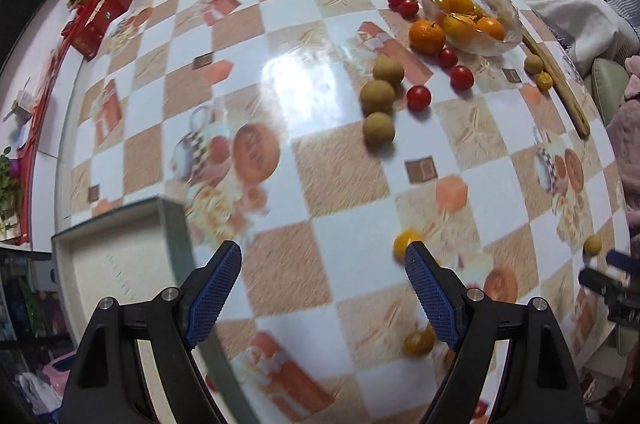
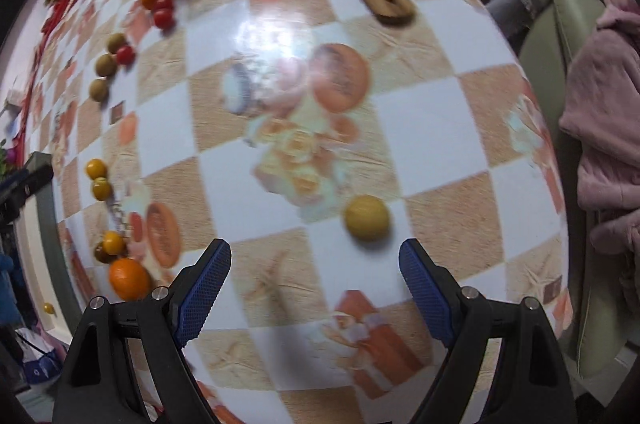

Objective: Organize fruits
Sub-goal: 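Move the left tool to a brown round fruit while the right tool grasps another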

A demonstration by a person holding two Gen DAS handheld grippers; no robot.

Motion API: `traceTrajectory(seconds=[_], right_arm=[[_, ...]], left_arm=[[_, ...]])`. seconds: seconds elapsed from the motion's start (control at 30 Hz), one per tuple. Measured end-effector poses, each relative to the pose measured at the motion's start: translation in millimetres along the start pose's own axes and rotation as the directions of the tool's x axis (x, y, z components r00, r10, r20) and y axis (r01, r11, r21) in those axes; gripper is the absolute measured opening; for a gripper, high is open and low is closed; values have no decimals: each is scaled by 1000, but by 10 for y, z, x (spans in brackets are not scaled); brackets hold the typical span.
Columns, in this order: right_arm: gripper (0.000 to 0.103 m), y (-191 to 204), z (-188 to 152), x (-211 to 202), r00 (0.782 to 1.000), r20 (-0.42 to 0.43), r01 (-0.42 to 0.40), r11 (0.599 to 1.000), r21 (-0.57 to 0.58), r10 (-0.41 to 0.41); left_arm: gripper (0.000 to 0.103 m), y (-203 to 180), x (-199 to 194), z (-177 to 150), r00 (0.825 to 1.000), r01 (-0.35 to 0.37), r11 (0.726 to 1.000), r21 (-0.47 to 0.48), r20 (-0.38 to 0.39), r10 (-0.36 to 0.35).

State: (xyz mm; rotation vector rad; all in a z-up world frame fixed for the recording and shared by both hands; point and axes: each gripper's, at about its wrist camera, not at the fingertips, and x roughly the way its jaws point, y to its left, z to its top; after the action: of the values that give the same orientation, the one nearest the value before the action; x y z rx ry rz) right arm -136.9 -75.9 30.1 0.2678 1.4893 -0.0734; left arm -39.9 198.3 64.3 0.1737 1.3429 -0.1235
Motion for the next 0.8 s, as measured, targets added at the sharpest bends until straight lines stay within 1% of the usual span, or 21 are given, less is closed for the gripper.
traceTrajectory(seconds=[0.17, 0.33, 0.4, 0.47, 0.63, 0.7, 0.73, 0.8], right_arm=[[89, -242, -17, 71, 1000, -5, 16, 1000, 20, -16], [88, -280, 58, 132, 1000, 4, 21, 1000, 5, -21], [86, -201, 101, 159, 1000, 3, 23, 1000, -16, -23], [77, -131, 98, 169, 1000, -2, 25, 999, -34, -25], [75, -1, 66, 178, 999, 4, 49, 994, -94, -49], [72, 28, 59, 171, 999, 7, 53, 994, -100, -53], [68, 54, 45, 153, 998, 10, 59, 993, -101, -58], [61, 44, 43, 142, 998, 17, 69, 993, -98, -68]], left_arm=[[85, -151, 230, 285, 1000, -9, 1000, 1, -5, 9], [85, -230, 441, 478, 1000, -4, 1000, -15, -22, 4], [85, -253, 510, 512, 1000, -9, 1000, -17, -29, 8], [85, -280, 568, 544, 999, -19, 1000, -15, -28, 18], [85, -266, 657, 612, 999, -35, 999, -40, -24, 34], [85, -214, 700, 624, 999, -28, 998, -62, -19, 27], [85, -196, 705, 631, 999, -30, 997, -71, -13, 29], [78, -174, 703, 644, 1000, -27, 997, -75, 2, 28]])
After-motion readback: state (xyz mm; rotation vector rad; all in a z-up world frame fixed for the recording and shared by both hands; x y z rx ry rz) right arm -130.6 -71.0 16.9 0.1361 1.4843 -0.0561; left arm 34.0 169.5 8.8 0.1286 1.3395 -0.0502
